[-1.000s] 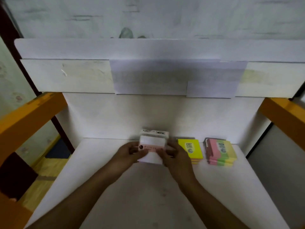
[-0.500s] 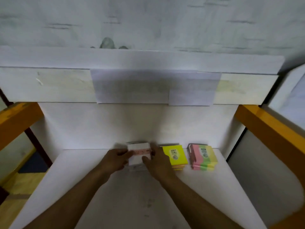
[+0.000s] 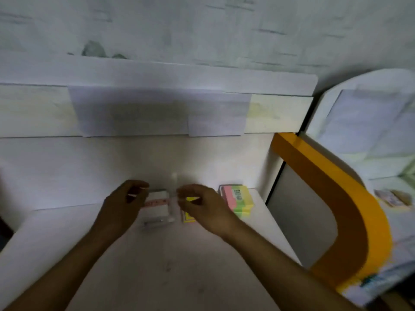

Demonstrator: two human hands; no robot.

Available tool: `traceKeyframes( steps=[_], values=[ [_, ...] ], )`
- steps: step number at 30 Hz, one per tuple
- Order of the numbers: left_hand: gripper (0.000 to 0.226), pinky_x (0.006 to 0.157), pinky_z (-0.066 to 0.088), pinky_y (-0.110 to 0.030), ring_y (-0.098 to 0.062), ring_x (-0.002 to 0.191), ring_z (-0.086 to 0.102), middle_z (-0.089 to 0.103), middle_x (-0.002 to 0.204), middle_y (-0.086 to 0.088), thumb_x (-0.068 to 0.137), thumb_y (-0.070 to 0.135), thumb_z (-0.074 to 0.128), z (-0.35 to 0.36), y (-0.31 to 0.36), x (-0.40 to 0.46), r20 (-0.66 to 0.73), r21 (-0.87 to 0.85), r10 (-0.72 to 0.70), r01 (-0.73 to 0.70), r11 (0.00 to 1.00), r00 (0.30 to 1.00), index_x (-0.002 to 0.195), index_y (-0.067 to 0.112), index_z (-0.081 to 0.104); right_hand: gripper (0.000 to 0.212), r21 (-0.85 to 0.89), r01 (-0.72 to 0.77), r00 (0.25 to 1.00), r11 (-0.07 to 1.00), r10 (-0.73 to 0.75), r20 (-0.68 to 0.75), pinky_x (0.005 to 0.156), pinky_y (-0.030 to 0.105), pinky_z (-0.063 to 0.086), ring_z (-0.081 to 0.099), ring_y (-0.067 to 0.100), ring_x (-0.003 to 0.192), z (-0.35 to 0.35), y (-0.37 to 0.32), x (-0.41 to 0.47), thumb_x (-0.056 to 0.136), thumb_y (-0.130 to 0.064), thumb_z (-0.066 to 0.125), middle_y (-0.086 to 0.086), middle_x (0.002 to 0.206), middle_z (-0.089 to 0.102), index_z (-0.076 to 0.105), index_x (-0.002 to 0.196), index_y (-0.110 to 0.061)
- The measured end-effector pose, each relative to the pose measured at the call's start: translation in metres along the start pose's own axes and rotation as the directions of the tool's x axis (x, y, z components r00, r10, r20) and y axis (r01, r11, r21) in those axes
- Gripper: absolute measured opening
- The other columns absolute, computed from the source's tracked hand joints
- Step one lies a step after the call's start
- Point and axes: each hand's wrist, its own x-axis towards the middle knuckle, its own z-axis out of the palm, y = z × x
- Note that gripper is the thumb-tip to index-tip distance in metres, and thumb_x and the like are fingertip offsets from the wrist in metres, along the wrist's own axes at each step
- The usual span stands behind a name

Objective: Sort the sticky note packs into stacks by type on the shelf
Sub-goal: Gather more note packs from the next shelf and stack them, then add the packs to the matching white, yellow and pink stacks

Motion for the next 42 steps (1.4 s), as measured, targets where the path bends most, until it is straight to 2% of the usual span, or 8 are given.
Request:
traceKeyframes(
  steps=[5,7,10,13,18,23,38,42],
  values=[
    [0.020,0.073,0.047,-0.006,0.007,0.081,0.066,0.070,0.099,0.010,0.090,0.006,0.063,0.031,0.050,-0.003,0.251,-0.072,0.206,-0.194,0.978,0.946,0.099,0.024,0.066,0.029,-0.016,-0.021,0.999,1.000,0.020,-0.040,0.062,0.009,0.045,0.062,-0.001,0.072,-0.055,0.007,-0.006,0.087,-0.017,0.066,-0.004,0.104,0.067,0.065,0.117,-0.016],
    [0.018,0.072,0.046,-0.005,0.011,0.079,0.064,0.070,0.100,0.010,0.089,0.007,0.064,0.041,0.068,-0.005,0.270,-0.069,0.219,-0.208,0.976,0.938,0.099,0.021,0.067,0.029,-0.059,-0.012,0.999,0.998,0.009,-0.047,0.076,0.020,0.054,0.067,0.003,0.081,-0.077,0.008,-0.013,0.085,-0.019,0.066,-0.004,0.104,0.070,0.067,0.114,-0.020],
    [0.018,0.076,0.050,-0.015,0.002,0.084,0.068,0.073,0.098,0.010,0.087,0.014,0.068,0.051,0.100,-0.010,0.271,-0.043,0.239,-0.236,0.971,0.933,0.096,0.030,0.067,0.029,-0.077,0.052,0.997,0.996,-0.055,-0.047,0.093,0.035,0.053,0.068,0.013,0.097,-0.112,0.000,-0.030,0.086,-0.024,0.065,-0.003,0.108,0.071,0.066,0.116,-0.024],
    [0.014,0.073,0.053,-0.017,-0.005,0.086,0.071,0.074,0.097,0.013,0.077,0.033,0.068,0.065,0.145,-0.025,0.236,-0.055,0.272,-0.266,0.962,0.933,0.090,0.037,0.070,0.030,-0.122,0.162,0.984,0.979,-0.169,-0.047,0.089,0.028,0.055,0.067,0.010,0.097,-0.152,-0.006,-0.056,0.090,-0.026,0.062,-0.004,0.114,0.068,0.063,0.120,-0.023],
    [0.021,0.077,0.055,-0.030,-0.009,0.085,0.072,0.074,0.099,0.006,0.089,0.017,0.065,0.126,0.221,-0.075,0.215,-0.058,0.366,-0.363,0.930,0.905,0.096,0.037,0.067,0.029,-0.099,0.300,0.936,0.949,-0.312,-0.161,0.075,0.009,0.050,0.066,0.004,0.087,-0.231,0.009,-0.113,0.089,-0.021,0.064,-0.004,0.110,0.070,0.064,0.118,-0.019],
    [0.025,0.076,0.051,-0.011,-0.001,0.090,0.066,0.068,0.099,0.018,0.092,0.010,0.059,0.201,0.281,-0.123,0.131,0.025,0.501,-0.508,0.861,0.856,0.102,0.032,0.064,0.026,-0.102,0.328,0.915,0.939,-0.343,-0.215,0.076,0.016,0.055,0.067,0.007,0.087,-0.310,0.047,-0.165,0.090,-0.020,0.064,-0.003,0.109,0.070,0.065,0.116,-0.018],
    [0.023,0.077,0.053,-0.015,-0.004,0.093,0.064,0.066,0.110,0.005,0.092,0.019,0.059,0.392,0.357,-0.128,0.359,0.029,0.433,-0.474,0.880,0.827,0.115,0.019,0.062,0.023,-0.069,0.113,0.940,0.991,-0.130,-0.315,0.073,0.004,0.045,0.065,0.001,0.090,-0.438,0.184,-0.179,0.089,-0.016,0.064,-0.009,0.099,0.071,0.069,0.110,-0.022],
    [0.021,0.060,0.043,-0.005,-0.002,0.082,0.062,0.067,0.110,0.005,0.093,0.020,0.060,0.446,0.353,-0.110,0.308,-0.002,0.343,-0.360,0.933,0.887,0.114,0.017,0.063,0.017,-0.049,0.037,0.958,0.998,-0.049,-0.284,0.068,0.002,0.045,0.061,-0.005,0.089,-0.459,0.218,-0.155,0.091,-0.022,0.062,-0.017,0.096,0.067,0.068,0.105,-0.028]
  ],
)
